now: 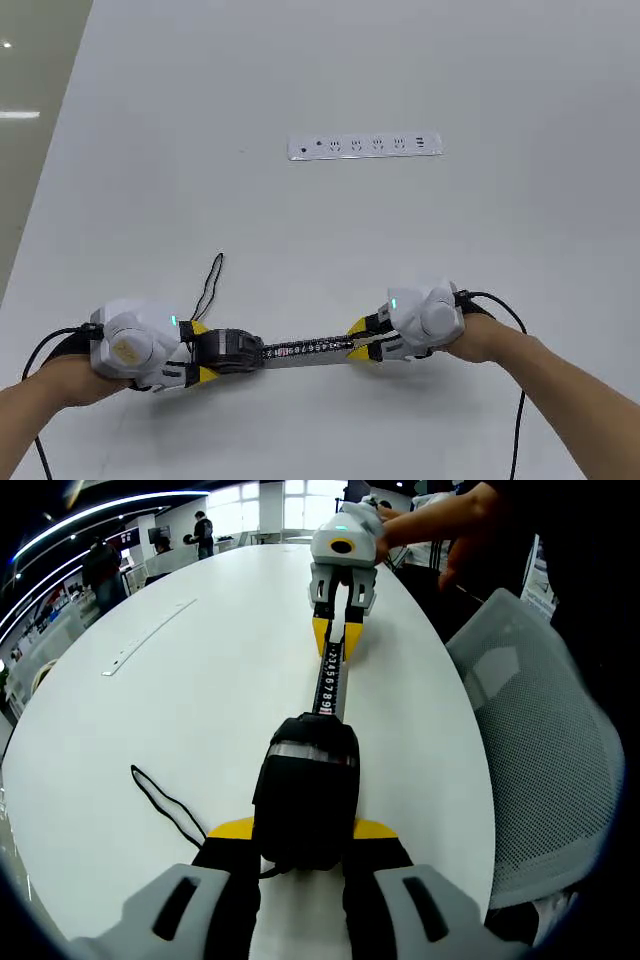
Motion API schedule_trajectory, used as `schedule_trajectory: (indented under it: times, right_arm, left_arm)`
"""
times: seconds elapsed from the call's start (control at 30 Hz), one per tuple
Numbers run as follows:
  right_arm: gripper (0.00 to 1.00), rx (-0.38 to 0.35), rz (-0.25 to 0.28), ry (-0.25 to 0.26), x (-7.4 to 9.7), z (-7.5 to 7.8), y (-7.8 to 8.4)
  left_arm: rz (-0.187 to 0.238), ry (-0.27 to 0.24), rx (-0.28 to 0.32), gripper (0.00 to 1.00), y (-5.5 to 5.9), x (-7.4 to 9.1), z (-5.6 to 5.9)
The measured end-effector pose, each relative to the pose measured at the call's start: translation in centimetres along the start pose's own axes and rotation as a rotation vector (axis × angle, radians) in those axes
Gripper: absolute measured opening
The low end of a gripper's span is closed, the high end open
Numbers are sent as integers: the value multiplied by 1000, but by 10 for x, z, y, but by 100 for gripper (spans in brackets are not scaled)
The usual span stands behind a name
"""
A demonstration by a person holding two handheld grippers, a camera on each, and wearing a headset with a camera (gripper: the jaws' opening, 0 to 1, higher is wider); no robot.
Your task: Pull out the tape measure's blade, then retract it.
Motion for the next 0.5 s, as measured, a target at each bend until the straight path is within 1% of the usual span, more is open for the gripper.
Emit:
schedule_trajectory:
  times: [0.5]
  right_arm:
    - [10, -3, -4, 0, 5, 0, 6]
  left_arm:
    - [-1, -1, -2, 27, 0, 0, 0]
Point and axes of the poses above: the centre of the closed fingertips' face, and the gripper's own axes: x roughly backward along the fingers, z roughly to its right, y roughly out of its underside, the point moved 1 cm from there along x, roughly backward along the fingers, and after that the axes turned 14 degrees about -z, right-handed, at the moved point
